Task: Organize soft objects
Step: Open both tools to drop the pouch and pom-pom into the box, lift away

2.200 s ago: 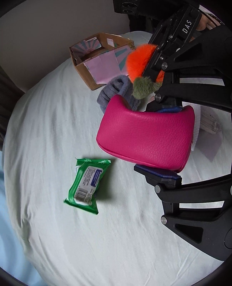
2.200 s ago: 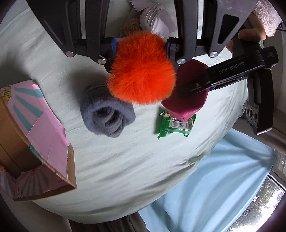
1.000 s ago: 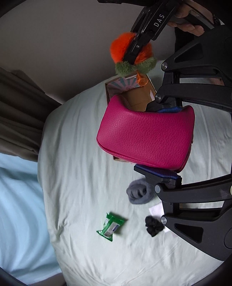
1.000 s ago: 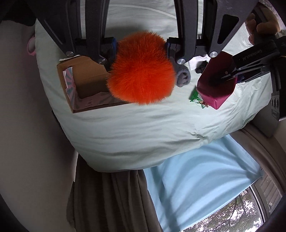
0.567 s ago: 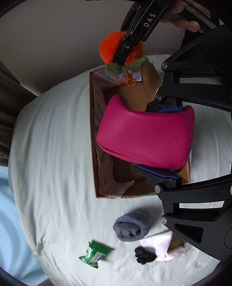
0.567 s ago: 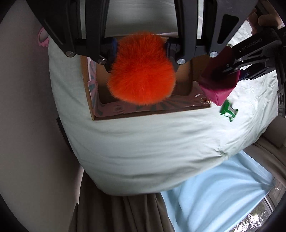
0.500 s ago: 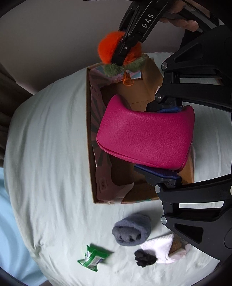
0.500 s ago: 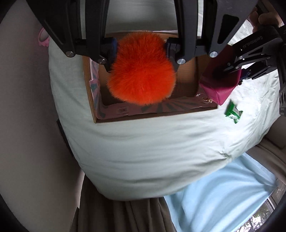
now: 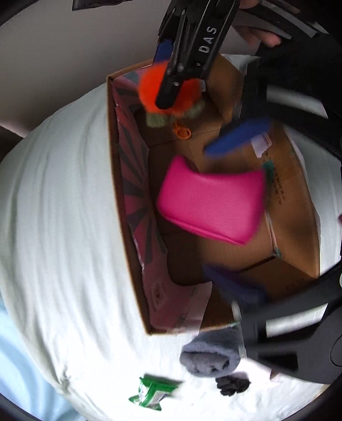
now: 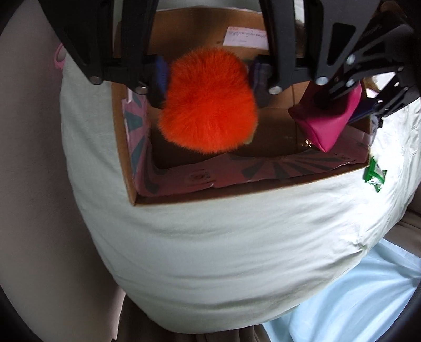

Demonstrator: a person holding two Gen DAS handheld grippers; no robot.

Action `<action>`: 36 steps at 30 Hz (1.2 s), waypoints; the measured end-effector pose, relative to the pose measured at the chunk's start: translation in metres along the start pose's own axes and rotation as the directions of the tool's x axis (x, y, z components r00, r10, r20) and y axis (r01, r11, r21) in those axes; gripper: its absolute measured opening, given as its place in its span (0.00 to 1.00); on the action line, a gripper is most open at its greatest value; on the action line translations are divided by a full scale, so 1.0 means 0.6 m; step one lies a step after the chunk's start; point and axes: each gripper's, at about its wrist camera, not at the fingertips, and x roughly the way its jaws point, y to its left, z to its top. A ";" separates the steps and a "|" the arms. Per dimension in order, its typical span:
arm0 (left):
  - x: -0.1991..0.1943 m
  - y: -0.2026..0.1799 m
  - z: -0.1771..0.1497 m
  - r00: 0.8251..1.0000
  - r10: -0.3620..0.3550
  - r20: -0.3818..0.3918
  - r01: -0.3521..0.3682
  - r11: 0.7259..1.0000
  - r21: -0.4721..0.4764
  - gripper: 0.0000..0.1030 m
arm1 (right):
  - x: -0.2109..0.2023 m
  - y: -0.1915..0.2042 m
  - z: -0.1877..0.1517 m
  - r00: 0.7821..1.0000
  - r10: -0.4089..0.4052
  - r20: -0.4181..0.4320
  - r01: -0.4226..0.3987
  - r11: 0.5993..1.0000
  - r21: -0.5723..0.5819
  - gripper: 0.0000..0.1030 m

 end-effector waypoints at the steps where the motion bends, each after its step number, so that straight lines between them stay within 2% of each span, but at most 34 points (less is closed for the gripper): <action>1: -0.003 0.004 -0.002 1.000 0.001 0.016 -0.001 1.000 0.005 1.00 | 0.002 -0.002 0.001 1.000 0.010 -0.003 -0.010 1.000 0.002 0.96; 2: -0.005 0.004 -0.002 1.000 0.001 0.010 -0.001 1.000 0.014 1.00 | 0.001 -0.005 0.001 1.000 0.024 0.001 -0.024 1.000 0.007 1.00; 5: -0.009 0.005 -0.001 1.000 0.017 -0.007 -0.017 1.000 0.024 1.00 | -0.001 -0.005 -0.004 1.000 0.028 0.009 -0.028 1.000 0.010 1.00; 12: -0.028 0.034 -0.012 1.000 -0.001 0.000 0.001 1.000 -0.002 1.00 | -0.016 -0.003 -0.018 0.999 0.034 0.031 -0.034 0.999 -0.001 1.00; 19: -0.069 0.036 -0.020 0.999 -0.004 0.044 0.005 1.000 -0.016 1.00 | -0.057 0.004 -0.030 0.997 0.029 0.070 -0.028 1.000 -0.006 1.00; 29: -0.192 0.036 -0.048 0.987 0.020 0.157 -0.016 1.000 -0.026 1.00 | -0.173 0.020 -0.056 0.986 0.013 0.167 -0.011 1.000 -0.016 1.00; 36: -0.320 0.066 -0.093 0.964 0.064 0.258 -0.049 0.997 -0.062 1.00 | -0.279 0.065 -0.080 0.965 0.005 0.261 0.010 0.998 -0.056 1.00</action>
